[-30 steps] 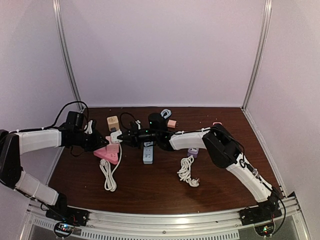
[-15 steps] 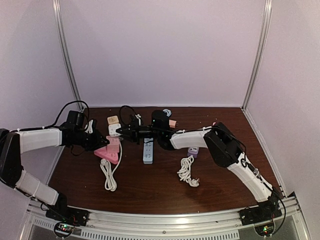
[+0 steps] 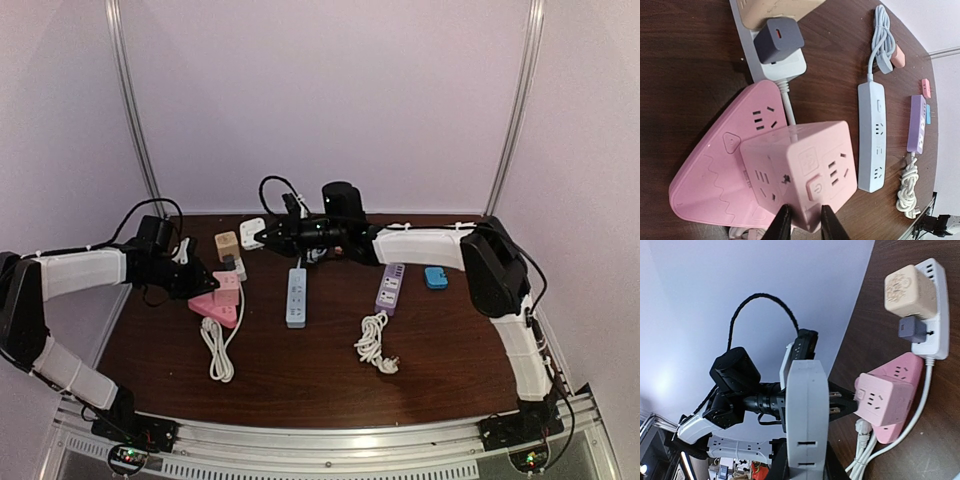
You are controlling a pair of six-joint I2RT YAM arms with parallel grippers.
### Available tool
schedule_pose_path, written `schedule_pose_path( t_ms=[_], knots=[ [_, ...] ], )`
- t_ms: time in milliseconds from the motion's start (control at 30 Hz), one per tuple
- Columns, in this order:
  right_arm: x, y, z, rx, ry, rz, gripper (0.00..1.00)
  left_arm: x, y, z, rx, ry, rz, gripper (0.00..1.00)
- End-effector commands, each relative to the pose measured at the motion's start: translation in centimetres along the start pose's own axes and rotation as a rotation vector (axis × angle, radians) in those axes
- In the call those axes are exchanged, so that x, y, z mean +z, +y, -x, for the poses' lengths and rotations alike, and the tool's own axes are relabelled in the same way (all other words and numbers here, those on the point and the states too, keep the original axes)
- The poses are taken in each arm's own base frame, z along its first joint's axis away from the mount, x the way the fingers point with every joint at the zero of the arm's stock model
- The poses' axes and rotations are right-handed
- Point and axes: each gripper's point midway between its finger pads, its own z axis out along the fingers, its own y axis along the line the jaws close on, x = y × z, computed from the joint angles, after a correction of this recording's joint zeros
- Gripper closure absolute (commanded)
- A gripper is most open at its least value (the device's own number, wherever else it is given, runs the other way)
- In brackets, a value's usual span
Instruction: Pull the plug off the socket
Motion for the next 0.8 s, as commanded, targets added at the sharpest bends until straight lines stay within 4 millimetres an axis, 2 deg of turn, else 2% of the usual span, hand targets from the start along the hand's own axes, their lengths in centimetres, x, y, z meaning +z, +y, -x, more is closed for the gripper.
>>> schedule_pose_path(
  t_ms=[0,167,300,433,600,767],
  knots=[
    [-6.3,-4.4,2.2,-0.146,-0.077,-0.346,1.0,0.1,0.8,-2.2,0.009,0.12,0.069,0.79],
    [-14.3,-8.8,4.9,-0.232,-0.165,-0.739,1.0,-0.7,-1.6,-0.1,0.063,0.083,0.029,0.78],
    [-20.6,-11.9,6.9,-0.273,-0.188,-1.046,1.0,-0.8,-2.4,0.7,0.092,0.068,0.013,0.76],
    [-26.7,-13.9,8.4,-0.314,-0.189,-1.36,1.0,-1.1,-3.2,1.2,0.109,0.057,-0.004,0.75],
    [-30.8,-15.5,9.9,-0.364,-0.167,-1.632,1.0,-1.2,-3.6,1.4,0.118,0.052,-0.015,0.74],
    [-32.9,-17.5,10.9,-0.391,-0.116,-1.806,1.0,-1.2,-4.0,1.5,0.121,0.054,-0.021,0.74]
  ],
)
